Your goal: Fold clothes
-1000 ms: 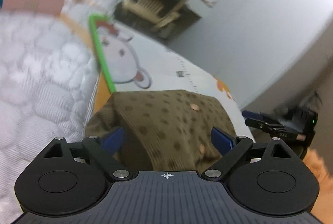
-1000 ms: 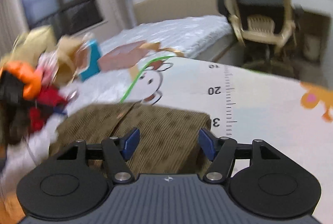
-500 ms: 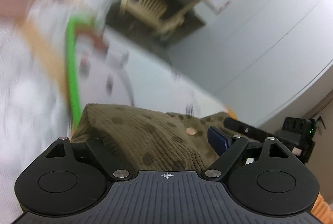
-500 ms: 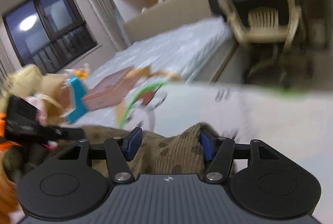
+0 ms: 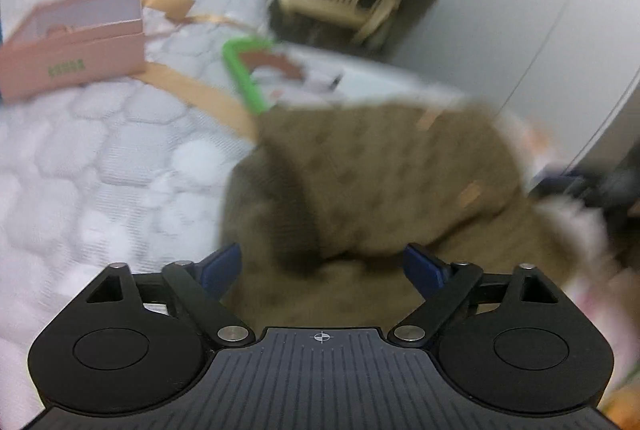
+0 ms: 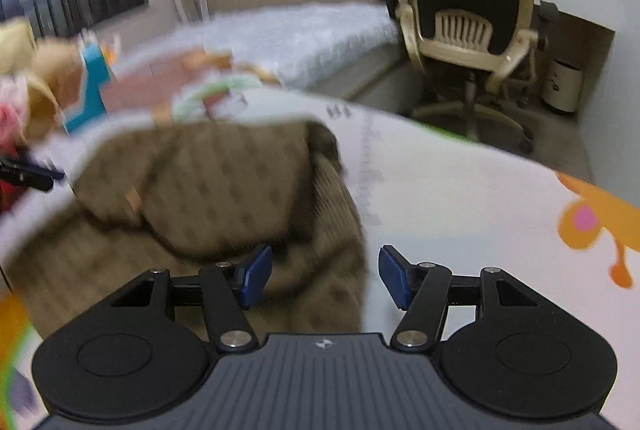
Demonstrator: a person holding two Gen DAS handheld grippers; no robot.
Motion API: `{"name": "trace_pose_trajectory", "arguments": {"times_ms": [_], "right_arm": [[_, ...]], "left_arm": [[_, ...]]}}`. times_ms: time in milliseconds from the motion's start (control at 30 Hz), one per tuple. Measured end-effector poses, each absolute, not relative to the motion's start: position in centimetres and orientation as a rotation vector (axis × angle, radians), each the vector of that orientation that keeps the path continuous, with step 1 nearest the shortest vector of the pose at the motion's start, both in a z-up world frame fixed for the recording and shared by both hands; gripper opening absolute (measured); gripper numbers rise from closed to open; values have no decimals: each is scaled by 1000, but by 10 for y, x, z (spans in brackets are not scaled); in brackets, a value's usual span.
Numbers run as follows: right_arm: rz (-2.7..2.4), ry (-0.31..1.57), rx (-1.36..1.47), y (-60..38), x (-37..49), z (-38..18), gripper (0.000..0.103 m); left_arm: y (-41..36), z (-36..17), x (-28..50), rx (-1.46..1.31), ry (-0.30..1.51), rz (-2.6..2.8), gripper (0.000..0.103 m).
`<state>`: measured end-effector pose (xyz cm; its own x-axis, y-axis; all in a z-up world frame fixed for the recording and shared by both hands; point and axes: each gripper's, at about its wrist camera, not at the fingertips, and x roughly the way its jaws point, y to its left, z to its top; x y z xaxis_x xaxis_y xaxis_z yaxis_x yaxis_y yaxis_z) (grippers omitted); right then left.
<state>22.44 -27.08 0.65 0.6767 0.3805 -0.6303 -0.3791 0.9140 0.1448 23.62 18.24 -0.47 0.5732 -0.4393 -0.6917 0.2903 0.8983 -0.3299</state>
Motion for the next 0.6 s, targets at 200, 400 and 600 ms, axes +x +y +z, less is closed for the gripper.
{"name": "trace_pose_trajectory", "arguments": {"times_ms": [200,400,600], "right_arm": [[459,688,34,-227,257,-6,55],[471,620,-48,-201,247,11,10],[561,532,-48,-229,175,58,9]], "left_arm": [[166,-11,252,-387,816,-416,84],[142,1,250,-283,786,-352,15],[149,54,179,-232,679,-467,12]]}}
